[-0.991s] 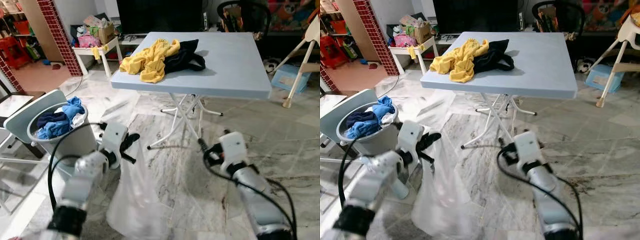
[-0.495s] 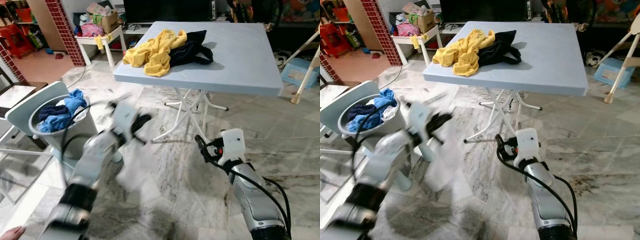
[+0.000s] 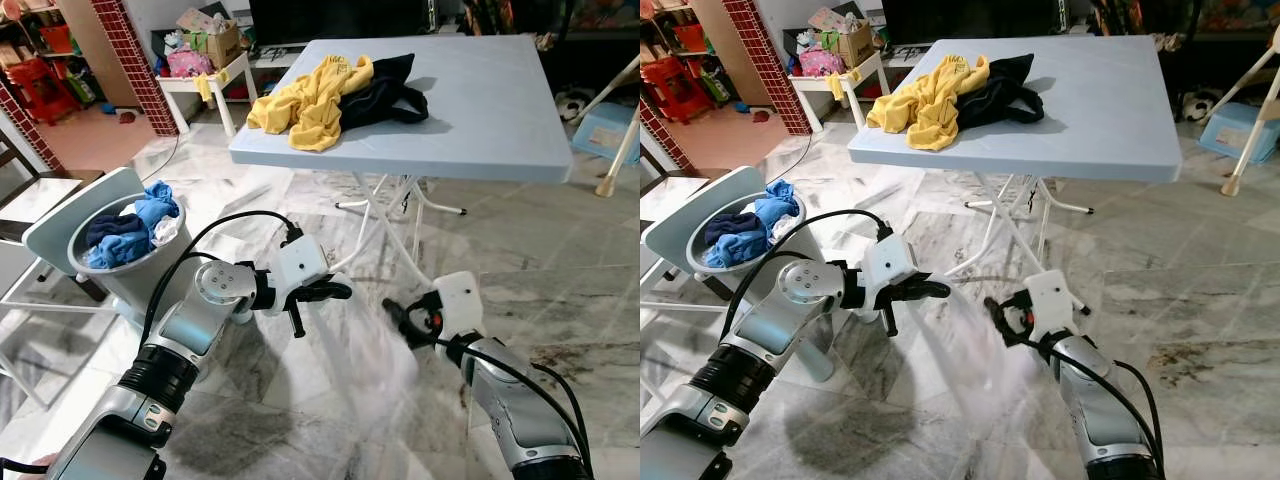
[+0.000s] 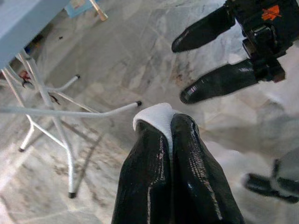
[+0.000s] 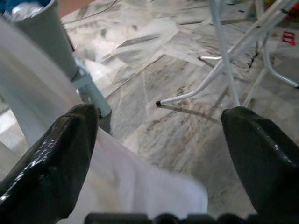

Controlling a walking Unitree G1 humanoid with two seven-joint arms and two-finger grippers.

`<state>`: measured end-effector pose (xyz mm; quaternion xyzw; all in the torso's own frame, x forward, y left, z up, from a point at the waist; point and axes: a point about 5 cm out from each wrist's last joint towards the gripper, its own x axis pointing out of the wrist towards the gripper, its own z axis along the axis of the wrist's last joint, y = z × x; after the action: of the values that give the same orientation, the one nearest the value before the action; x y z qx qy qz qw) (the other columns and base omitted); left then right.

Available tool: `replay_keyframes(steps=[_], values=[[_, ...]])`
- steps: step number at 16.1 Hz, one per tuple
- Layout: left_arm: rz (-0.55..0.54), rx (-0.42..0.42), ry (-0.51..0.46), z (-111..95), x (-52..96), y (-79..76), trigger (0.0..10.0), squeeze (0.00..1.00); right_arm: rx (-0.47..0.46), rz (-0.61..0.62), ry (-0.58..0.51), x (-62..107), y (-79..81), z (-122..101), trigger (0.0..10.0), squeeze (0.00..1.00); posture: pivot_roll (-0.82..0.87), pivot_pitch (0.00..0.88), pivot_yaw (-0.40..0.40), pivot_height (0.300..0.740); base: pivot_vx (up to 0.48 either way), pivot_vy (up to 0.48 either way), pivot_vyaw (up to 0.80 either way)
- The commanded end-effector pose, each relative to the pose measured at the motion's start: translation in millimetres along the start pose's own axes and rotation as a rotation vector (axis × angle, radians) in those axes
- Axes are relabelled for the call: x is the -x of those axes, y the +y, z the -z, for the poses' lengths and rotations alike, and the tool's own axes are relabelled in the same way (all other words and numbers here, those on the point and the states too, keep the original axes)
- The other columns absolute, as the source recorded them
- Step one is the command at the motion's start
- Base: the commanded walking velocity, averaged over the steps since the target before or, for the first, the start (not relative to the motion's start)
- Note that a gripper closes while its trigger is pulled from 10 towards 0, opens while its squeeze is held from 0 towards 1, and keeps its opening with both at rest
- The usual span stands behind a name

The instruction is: Hang hanger

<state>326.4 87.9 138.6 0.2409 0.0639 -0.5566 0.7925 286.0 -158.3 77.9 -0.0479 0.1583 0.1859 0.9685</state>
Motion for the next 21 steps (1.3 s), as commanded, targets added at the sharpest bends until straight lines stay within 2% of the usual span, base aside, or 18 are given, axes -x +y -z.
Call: replay_keyframes(steps=[1,3,5,6,7,8,10,11,14,15,16,17,18,19,20,21], values=[[-0.026,-0.088,0.031,-3,9.8,8.6,10.0,0.0,0.018,-0.043,0.005,0.4,6.3,-2,10.0,0.0,-0.09,0.051,0.146,0.74,0.0,0.0,0.0],[-0.049,-0.168,0.153,7,25.7,20.6,10.0,0.0,0.043,-0.005,0.014,-2.7,-0.9,-4,10.0,0.0,-0.09,0.045,0.139,0.74,0.0,0.0,0.0],[-0.075,-0.159,0.17,8,35.3,28.8,10.0,0.0,0.042,-0.018,0.017,-4.5,-0.9,-6,10.0,0.0,-0.08,0.042,0.137,0.74,0.0,0.0,0.0],[-0.107,-0.2,0.226,13,48.0,38.7,10.0,0.0,0.049,-0.051,0.03,-7.0,0.3,-7,10.0,0.0,-0.07,0.039,0.134,0.74,0.0,0.0,0.0],[-0.124,-0.218,0.242,15,51.7,42.1,10.0,0.0,0.052,-0.062,0.03,-7.8,1.1,-8,10.0,0.0,-0.06,0.039,0.133,0.74,0.0,0.0,0.0],[-0.201,-0.292,0.285,18,61.0,53.9,10.0,0.0,0.028,-0.149,0.049,-9.1,7.5,-10,10.0,0.0,-0.05,0.037,0.134,0.74,0.0,0.0,0.0],[-0.238,-0.335,0.334,22,67.7,60.9,10.0,0.0,0.043,-0.283,0.079,-5.3,17.5,-8,10.0,0.0,-0.04,0.037,0.133,0.74,0.0,0.0,0.0],[-0.236,-0.328,0.323,22,70.2,63.4,10.0,0.0,0.055,-0.456,0.085,5.0,30.9,-7,10.0,0.0,-0.04,0.04,0.132,0.74,0.0,0.0,0.0],[-0.287,-0.344,0.303,19,67.5,69.2,10.0,0.0,0.04,-0.611,0.11,17.2,41.7,-6,10.0,0.0,-0.04,0.044,0.131,0.74,0.0,0.0,0.0],[-0.353,-0.34,0.292,17,64.0,73.1,10.0,0.0,0.035,-0.633,0.121,19.3,43.7,-5,10.0,0.0,-0.05,0.046,0.129,0.74,0.0,0.0,0.0],[-0.467,-0.315,0.267,14,59.4,79.3,10.0,0.0,0.034,-0.645,0.132,20.2,45.7,-3,10.0,0.0,-0.05,0.046,0.129,0.74,0.0,0.0,0.0],[-0.576,-0.265,0.198,6,54.8,85.0,10.0,0.0,0.028,-0.667,0.136,23.0,48.7,-2,10.0,0.0,-0.05,0.049,0.128,0.74,0.0,0.0,0.0],[-0.629,-0.206,0.137,-1,51.6,88.3,10.0,0.0,0.023,-0.677,0.127,24.8,51.1,-4,10.0,0.0,-0.06,0.052,0.128,0.74,0.0,0.0,0.0],[-0.707,-0.173,0.062,-12,49.3,93.9,10.0,0.0,0.039,-0.589,0.077,16.3,51.4,-8,10.0,0.0,-0.06,0.053,0.129,0.74,0.0,0.0,0.0],[-0.712,-0.15,0.013,-18,47.6,94.8,10.0,0.0,0.037,-0.486,0.065,7.3,46.7,-9,10.0,0.0,-0.06,0.054,0.128,0.74,0.0,0.0,0.0],[-0.666,-0.14,-0.063,-29,42.0,93.1,10.0,0.0,0.024,-0.294,0.029,-7.6,35.9,-13,10.0,0.0,-0.06,0.054,0.128,0.74,0.0,0.0,0.0]])
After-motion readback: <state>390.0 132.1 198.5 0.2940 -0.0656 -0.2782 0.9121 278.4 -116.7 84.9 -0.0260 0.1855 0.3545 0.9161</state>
